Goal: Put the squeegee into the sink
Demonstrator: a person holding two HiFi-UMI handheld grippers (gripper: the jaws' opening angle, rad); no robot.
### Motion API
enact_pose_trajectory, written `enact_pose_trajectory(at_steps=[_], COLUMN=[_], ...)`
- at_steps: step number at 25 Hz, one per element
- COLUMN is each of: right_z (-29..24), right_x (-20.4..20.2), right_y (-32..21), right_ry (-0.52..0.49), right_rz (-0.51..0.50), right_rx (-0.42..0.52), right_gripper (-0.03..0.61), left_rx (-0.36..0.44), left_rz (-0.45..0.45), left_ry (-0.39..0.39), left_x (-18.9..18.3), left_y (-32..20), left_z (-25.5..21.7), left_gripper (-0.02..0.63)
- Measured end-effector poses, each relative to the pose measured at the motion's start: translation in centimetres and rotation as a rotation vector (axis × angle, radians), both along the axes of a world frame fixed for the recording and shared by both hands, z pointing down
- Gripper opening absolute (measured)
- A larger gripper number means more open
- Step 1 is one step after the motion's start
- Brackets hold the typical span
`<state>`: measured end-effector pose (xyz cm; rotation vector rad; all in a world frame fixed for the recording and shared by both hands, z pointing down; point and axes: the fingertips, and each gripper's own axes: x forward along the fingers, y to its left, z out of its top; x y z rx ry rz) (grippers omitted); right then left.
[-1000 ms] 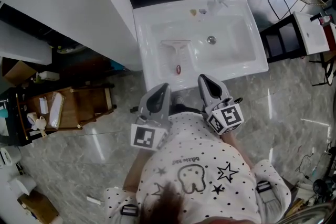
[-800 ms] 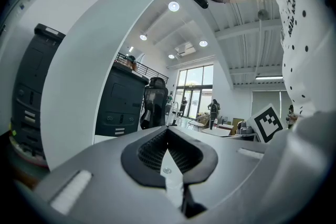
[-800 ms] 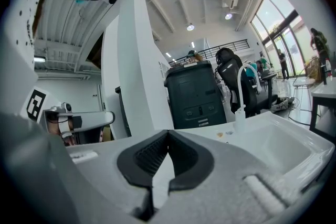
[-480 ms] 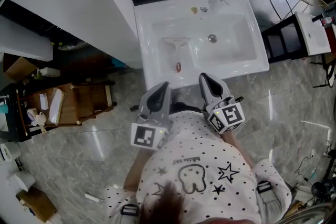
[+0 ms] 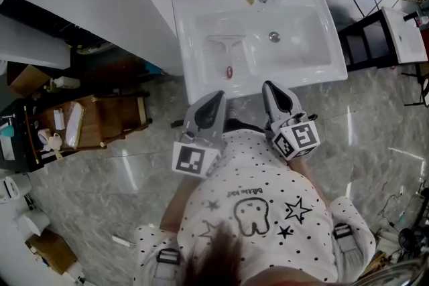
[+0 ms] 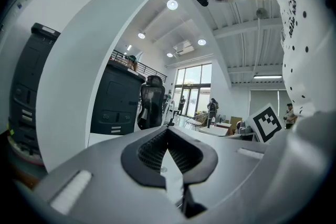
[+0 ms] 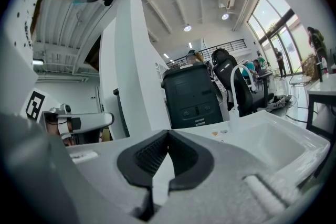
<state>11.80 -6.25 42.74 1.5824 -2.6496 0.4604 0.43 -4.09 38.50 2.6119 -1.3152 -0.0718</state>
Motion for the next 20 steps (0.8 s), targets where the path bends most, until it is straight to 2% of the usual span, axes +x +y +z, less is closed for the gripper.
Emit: enact_pose_trajectory(at_steps=[13, 16, 20], right_z=[-0.4, -0.4, -0.7], right_x=[1.9, 2.4, 3.0], right_y=[0.7, 1.0, 1.2], right_ry=[0.011, 0.02, 0.036], right_rz=[0.027, 0.032, 0.036], right_rx=[0.005, 0.002, 0.007], right_gripper=[-0.002, -0.002, -0.002], left_rx=[0.011, 0.022, 0.071], left_rz=[0.066, 0.139, 0.304], left_ry=[-0.007, -0.033, -0.059], left_x=[2.7, 4.6, 8.5], left_y=[0.3, 0.8, 2.5], left_z=[-0.3, -0.5, -0.9], left_gripper=[-0.005, -0.005, -0.005])
